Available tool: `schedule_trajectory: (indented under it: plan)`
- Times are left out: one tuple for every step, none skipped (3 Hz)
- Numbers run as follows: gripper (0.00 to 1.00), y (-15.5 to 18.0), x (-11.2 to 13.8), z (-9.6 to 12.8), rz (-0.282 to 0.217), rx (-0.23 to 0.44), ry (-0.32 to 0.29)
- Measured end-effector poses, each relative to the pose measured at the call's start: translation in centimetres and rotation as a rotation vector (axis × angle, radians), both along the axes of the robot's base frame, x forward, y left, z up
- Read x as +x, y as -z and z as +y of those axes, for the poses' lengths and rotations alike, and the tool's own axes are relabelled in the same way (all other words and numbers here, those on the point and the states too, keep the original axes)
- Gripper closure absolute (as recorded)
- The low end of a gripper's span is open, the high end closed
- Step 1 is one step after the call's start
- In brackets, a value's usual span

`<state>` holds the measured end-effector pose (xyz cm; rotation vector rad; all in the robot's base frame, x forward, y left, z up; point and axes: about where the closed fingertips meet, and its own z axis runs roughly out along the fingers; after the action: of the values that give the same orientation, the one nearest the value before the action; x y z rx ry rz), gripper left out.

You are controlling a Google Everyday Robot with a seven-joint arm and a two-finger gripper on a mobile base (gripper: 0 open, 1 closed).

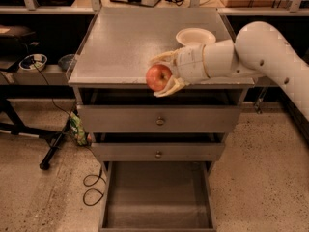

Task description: Pick apple from bottom drawer and place on counter

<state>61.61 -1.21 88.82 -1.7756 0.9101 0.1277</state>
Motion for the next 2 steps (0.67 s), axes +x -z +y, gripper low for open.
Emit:
schedule_trajectory:
  plan:
    - [1.00,-2.6,-1.4,0.6,-0.025,0.001,0.007]
    - [1.00,-5.2,-4.1,1.5,-0.038,-0.031,0.020]
